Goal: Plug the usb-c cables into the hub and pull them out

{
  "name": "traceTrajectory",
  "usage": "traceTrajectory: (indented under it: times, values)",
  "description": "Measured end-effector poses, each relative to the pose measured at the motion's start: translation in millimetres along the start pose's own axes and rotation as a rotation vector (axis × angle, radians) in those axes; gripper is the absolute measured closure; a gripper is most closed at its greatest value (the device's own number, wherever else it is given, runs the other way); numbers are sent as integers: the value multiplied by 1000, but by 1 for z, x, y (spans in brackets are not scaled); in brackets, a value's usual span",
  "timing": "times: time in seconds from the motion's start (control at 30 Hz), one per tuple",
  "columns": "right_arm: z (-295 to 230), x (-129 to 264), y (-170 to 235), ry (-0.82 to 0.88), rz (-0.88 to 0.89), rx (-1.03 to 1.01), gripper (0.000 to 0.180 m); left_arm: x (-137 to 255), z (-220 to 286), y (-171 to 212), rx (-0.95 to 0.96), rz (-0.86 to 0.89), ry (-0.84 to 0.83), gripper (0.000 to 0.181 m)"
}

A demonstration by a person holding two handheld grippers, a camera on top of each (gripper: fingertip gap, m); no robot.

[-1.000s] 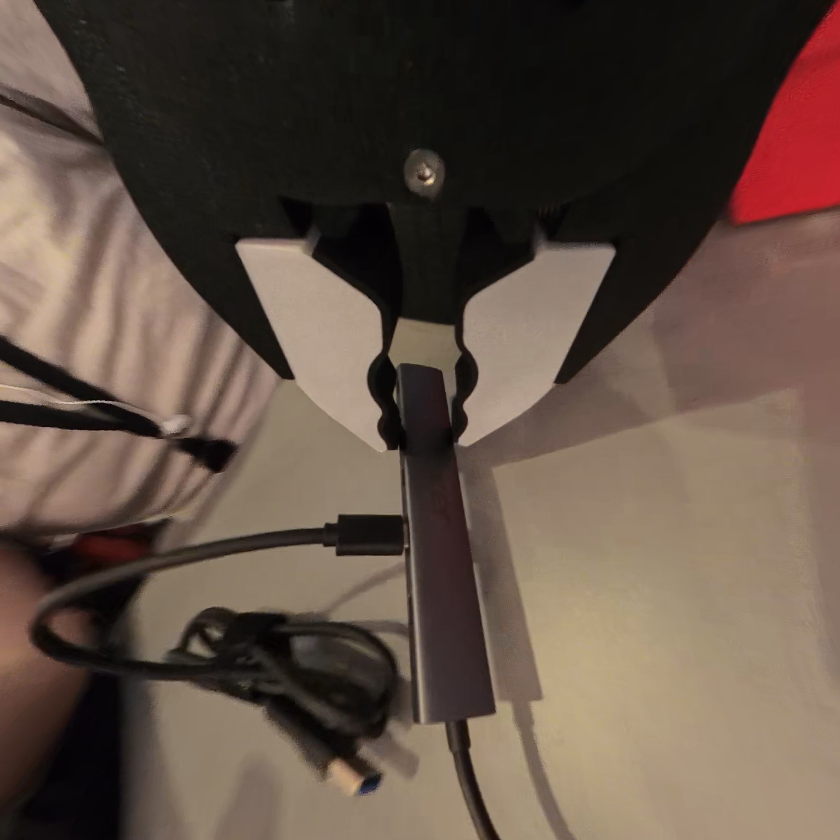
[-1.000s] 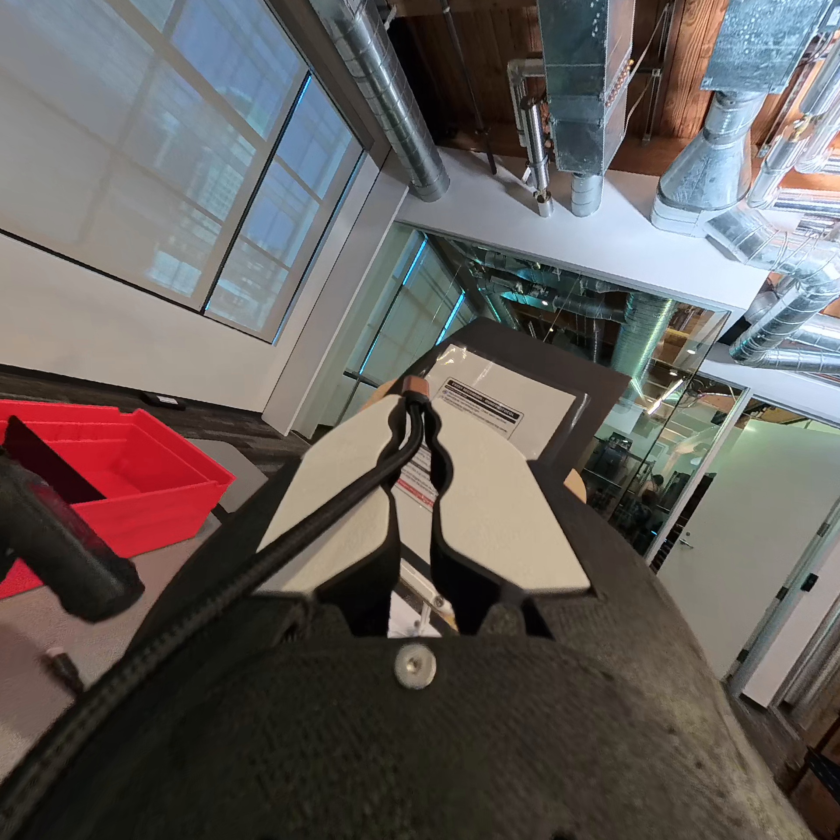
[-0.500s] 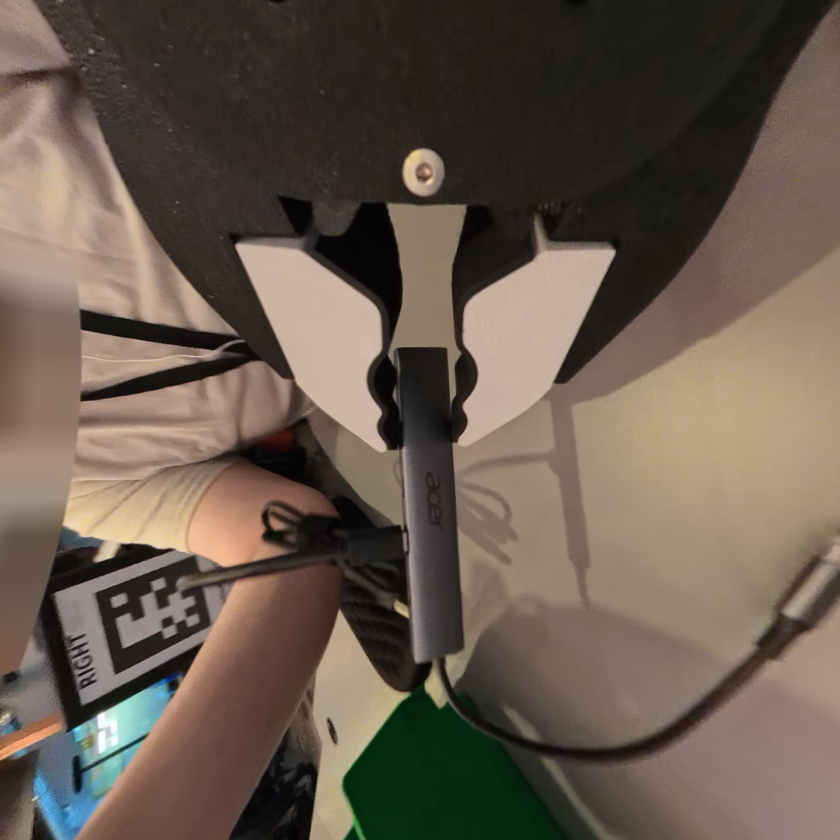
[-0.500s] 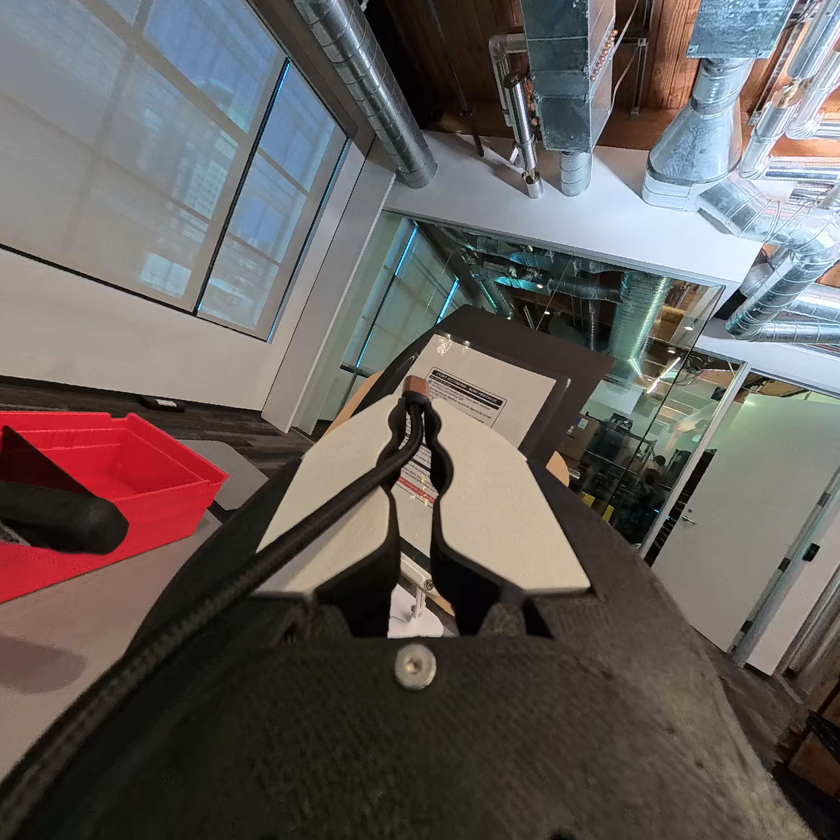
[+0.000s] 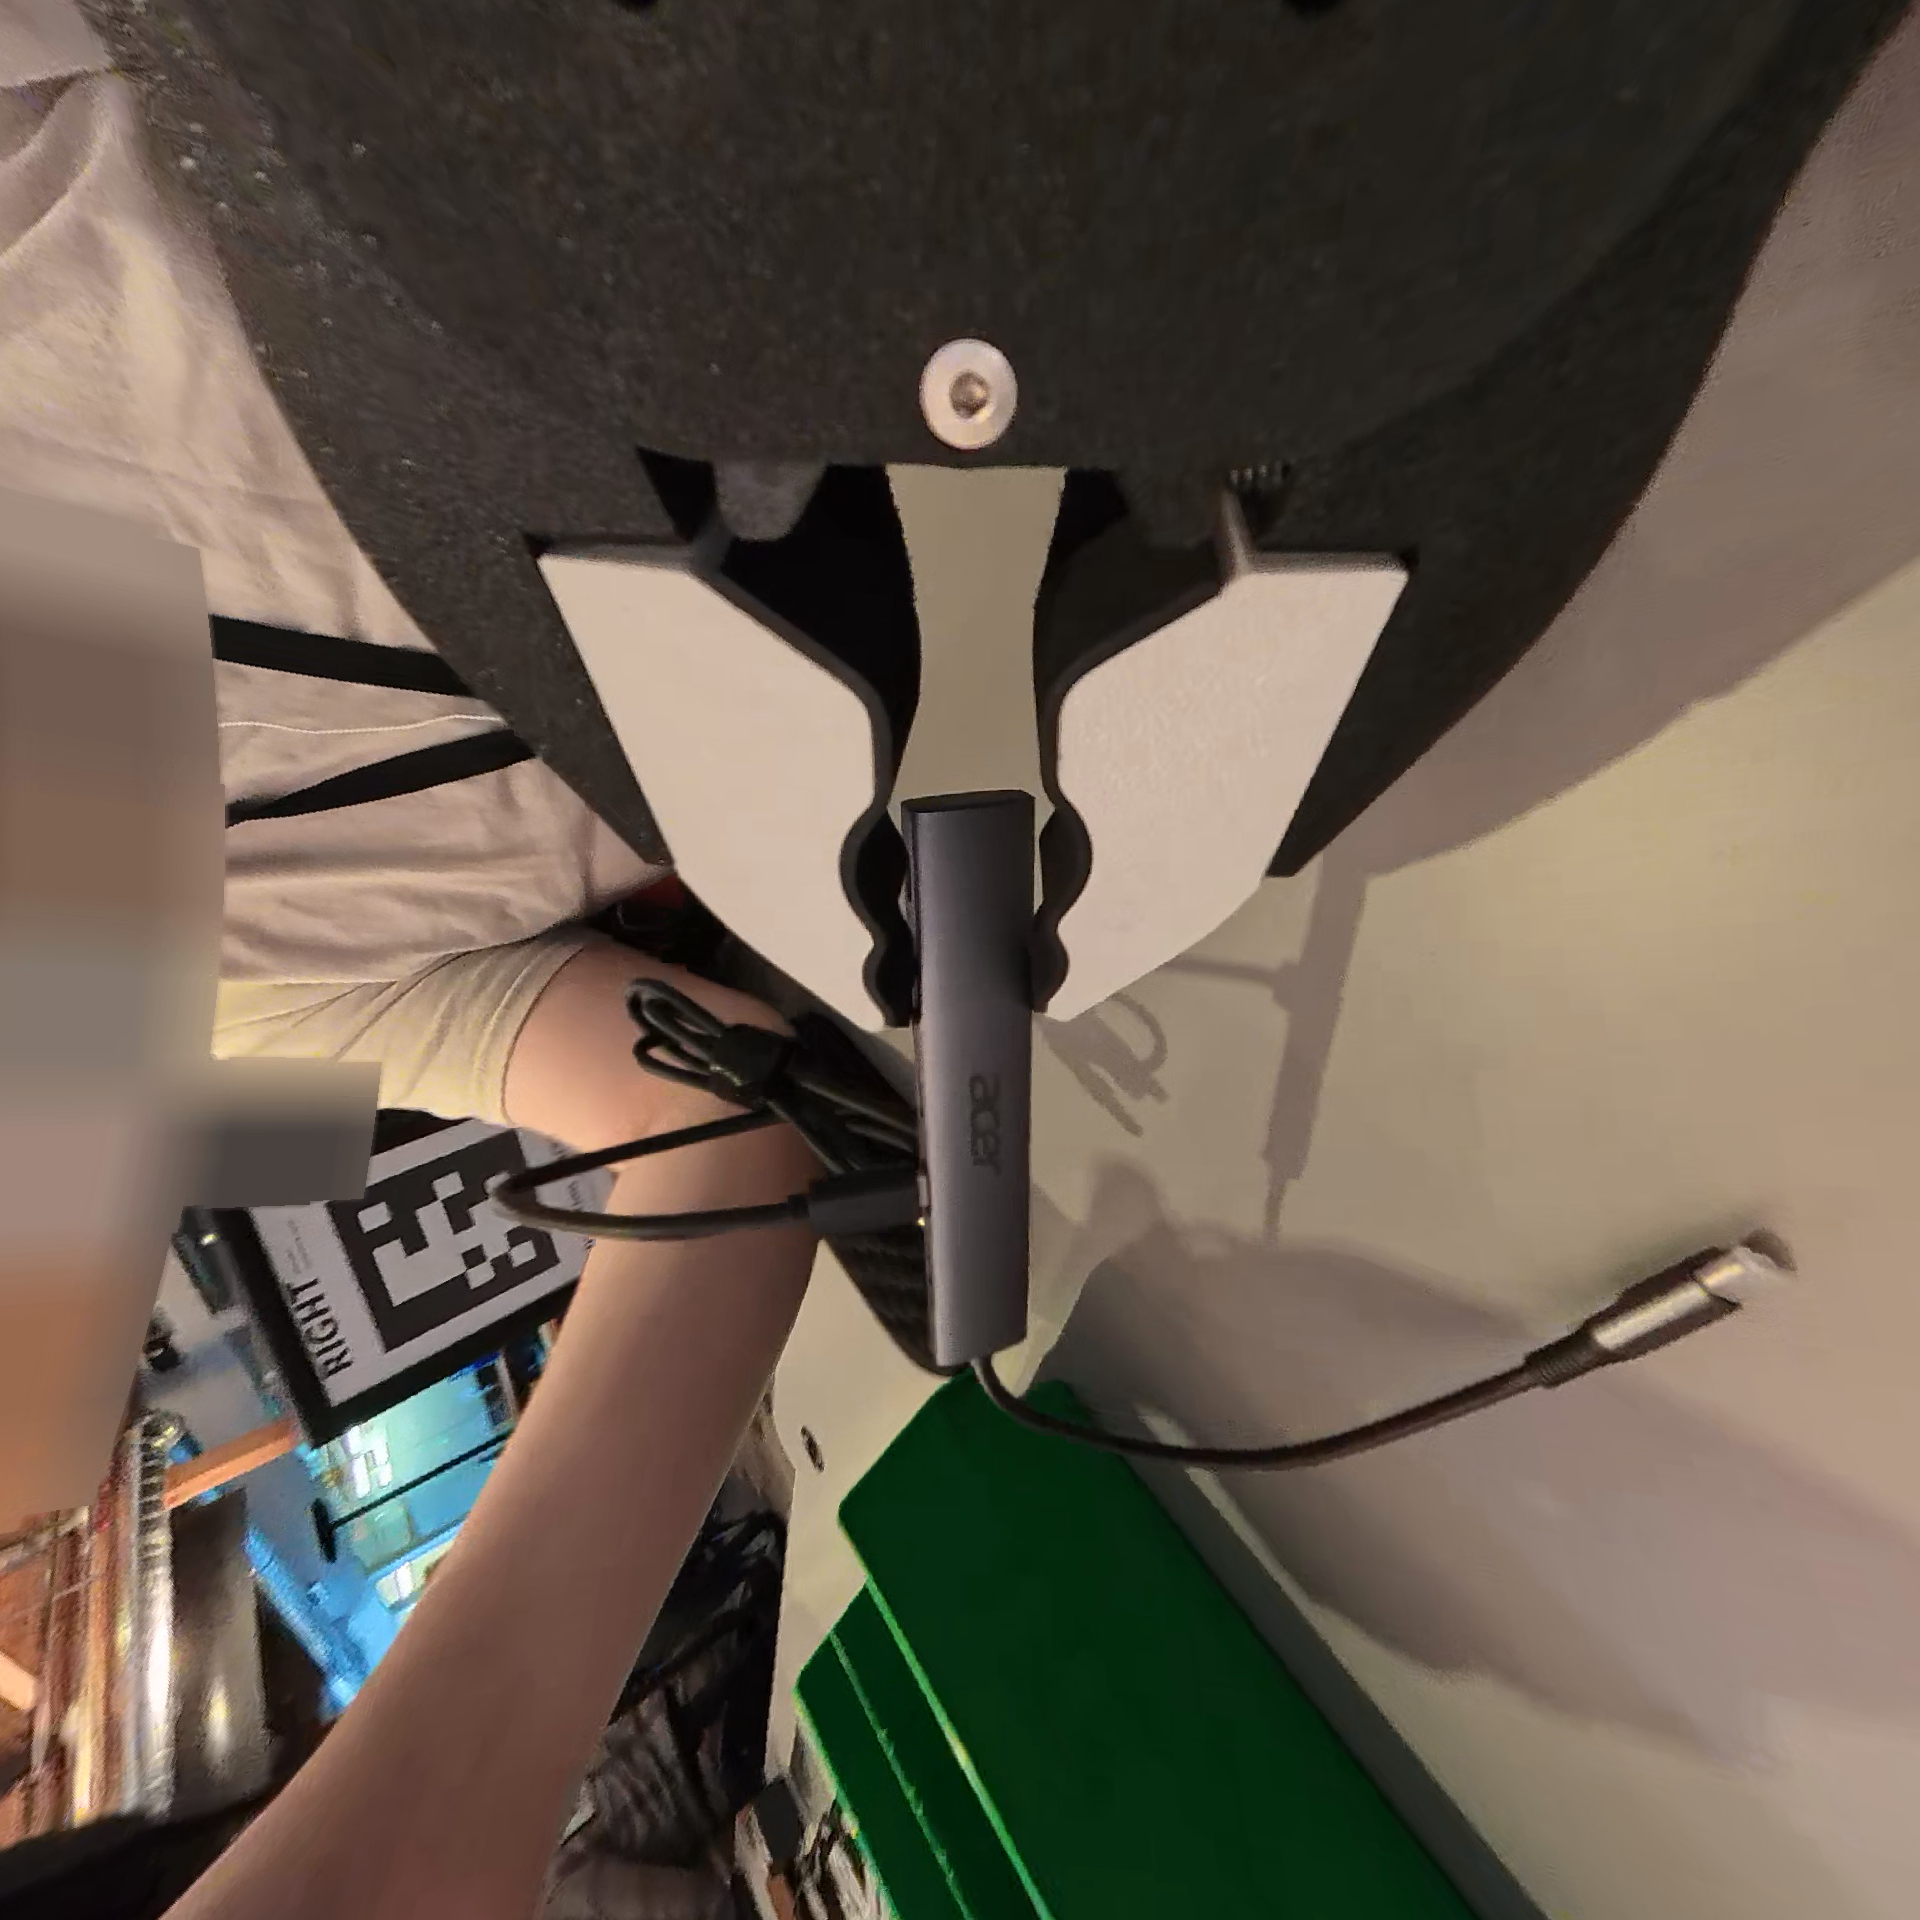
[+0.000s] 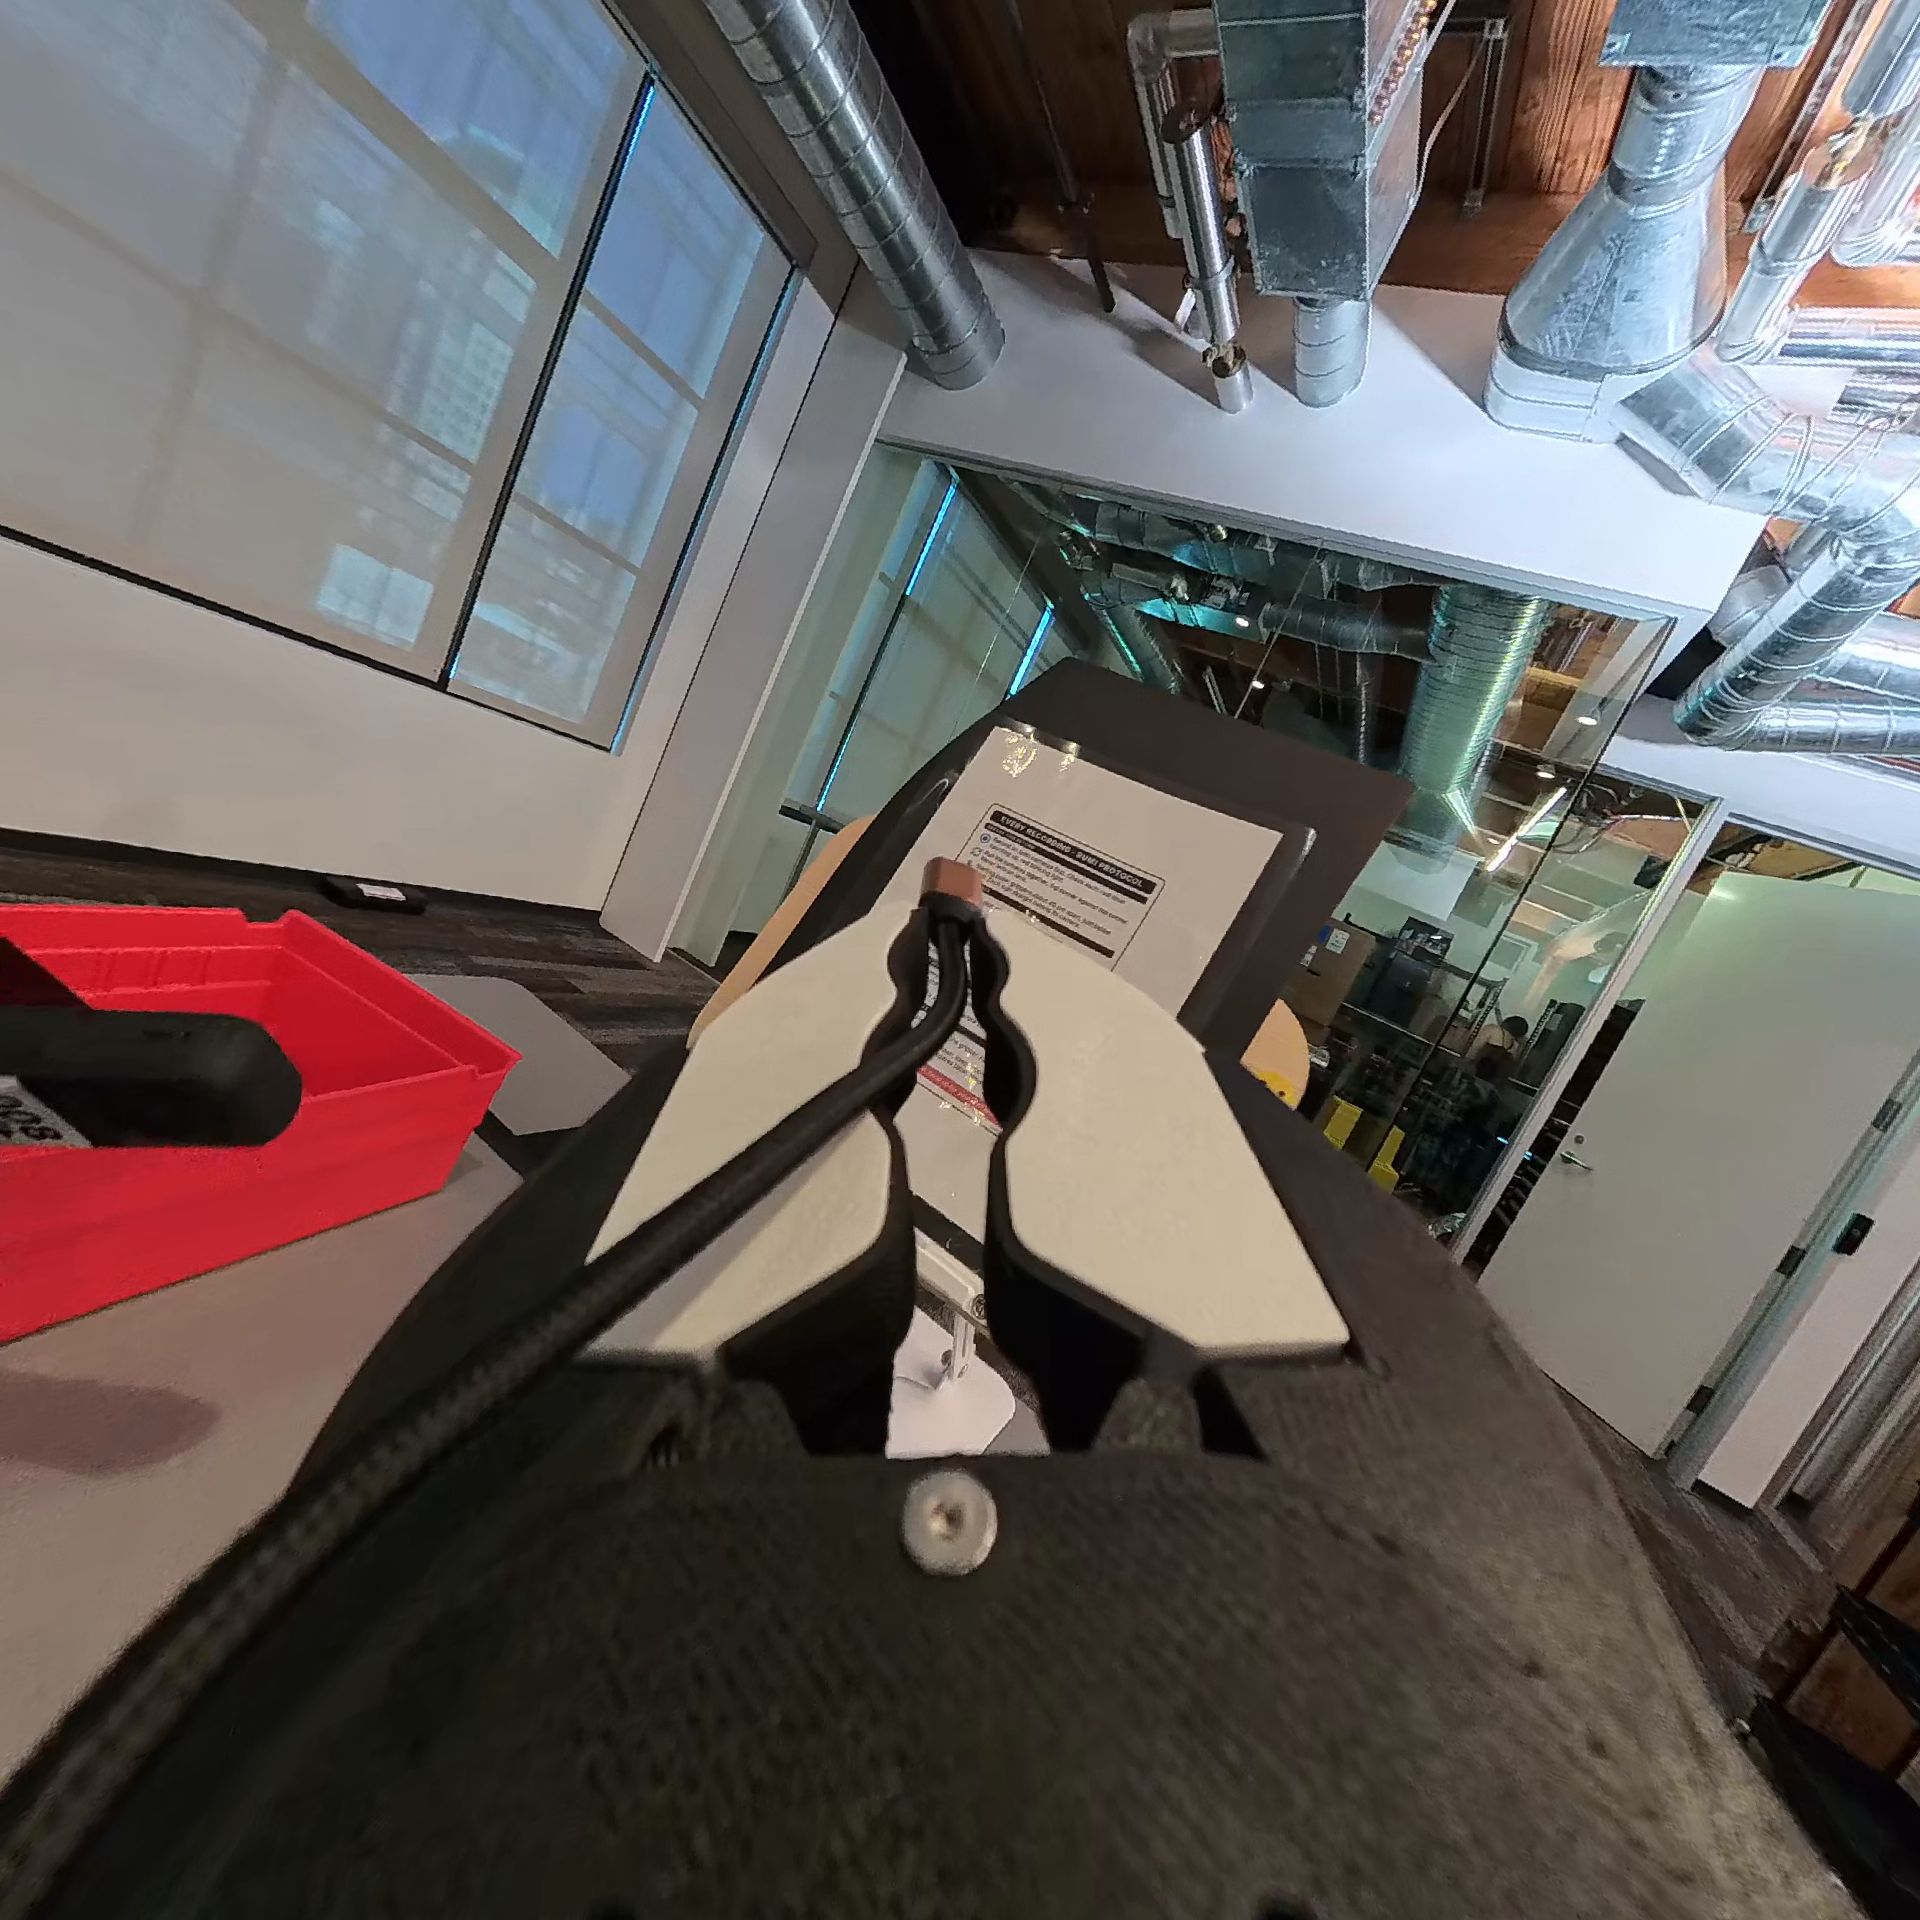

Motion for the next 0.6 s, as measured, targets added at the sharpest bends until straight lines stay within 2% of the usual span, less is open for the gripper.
traceTrajectory:
  times: [0.43,0.6]
  values:
    - [0,-6,17,-28,-85,-16,171,18,22,-11,-4,273,248,160]
    - [-4,-4,12,-21,-52,-9,171,21,31,-13,-30,372,354,160]
Point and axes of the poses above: each gripper's, where its closed fingertips meet, x back along the fingers, y out of its underside, z = x × y across the jaws, the point moved 7 cm from there along x, back along the fingers, and after that the axes turned 15 degrees about y, right-handed, at the moved point
